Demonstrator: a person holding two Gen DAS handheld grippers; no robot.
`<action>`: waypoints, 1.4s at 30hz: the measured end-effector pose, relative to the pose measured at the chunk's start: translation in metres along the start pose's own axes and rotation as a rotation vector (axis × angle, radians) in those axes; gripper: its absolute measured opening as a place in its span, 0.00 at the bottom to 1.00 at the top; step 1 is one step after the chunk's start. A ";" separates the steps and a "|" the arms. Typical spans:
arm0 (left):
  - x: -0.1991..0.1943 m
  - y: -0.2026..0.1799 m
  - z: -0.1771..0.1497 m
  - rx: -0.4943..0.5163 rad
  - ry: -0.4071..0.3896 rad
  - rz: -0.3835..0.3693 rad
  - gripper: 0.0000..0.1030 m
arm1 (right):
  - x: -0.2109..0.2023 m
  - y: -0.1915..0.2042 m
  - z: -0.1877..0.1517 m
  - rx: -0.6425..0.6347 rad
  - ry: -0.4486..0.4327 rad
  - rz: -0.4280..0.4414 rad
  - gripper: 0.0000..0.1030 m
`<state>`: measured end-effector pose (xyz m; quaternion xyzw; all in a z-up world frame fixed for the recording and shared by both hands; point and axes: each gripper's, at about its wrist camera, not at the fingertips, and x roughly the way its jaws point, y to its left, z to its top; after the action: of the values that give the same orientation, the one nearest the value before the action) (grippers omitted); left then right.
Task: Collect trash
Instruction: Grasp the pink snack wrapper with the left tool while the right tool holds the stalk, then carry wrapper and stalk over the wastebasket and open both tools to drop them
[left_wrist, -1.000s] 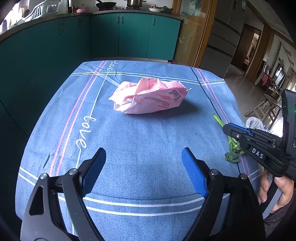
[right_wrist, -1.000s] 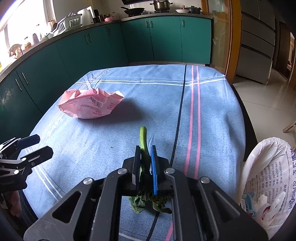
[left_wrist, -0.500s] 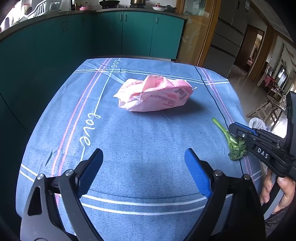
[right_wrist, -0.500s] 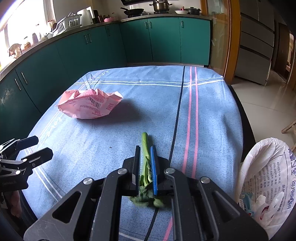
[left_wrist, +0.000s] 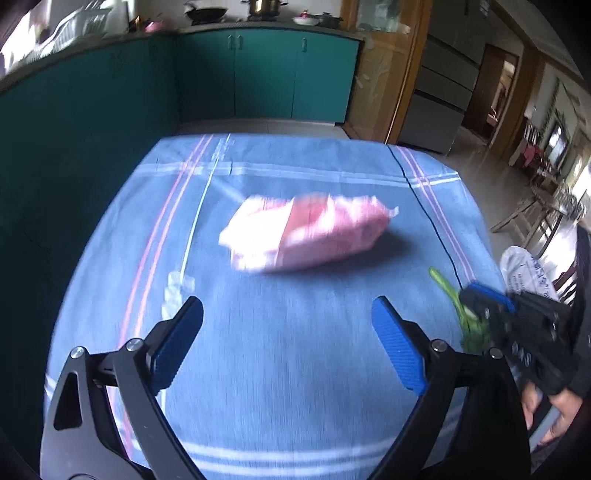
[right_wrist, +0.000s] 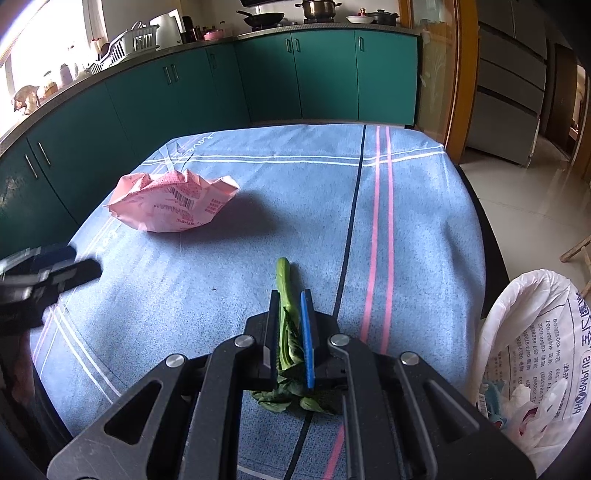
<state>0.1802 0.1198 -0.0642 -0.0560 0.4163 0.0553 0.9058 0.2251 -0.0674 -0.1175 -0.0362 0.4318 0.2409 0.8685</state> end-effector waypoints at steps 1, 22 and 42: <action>0.002 -0.002 0.006 0.014 -0.008 0.001 0.93 | 0.000 -0.001 0.000 0.003 0.003 0.000 0.16; 0.028 -0.030 0.010 0.222 0.054 -0.054 0.14 | 0.017 0.005 -0.009 -0.060 0.071 -0.011 0.65; -0.026 -0.026 -0.012 0.148 -0.071 -0.052 0.09 | -0.007 0.006 -0.004 -0.035 -0.003 0.012 0.13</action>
<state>0.1580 0.0914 -0.0510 0.0021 0.3855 0.0029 0.9227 0.2160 -0.0662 -0.1134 -0.0484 0.4266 0.2537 0.8668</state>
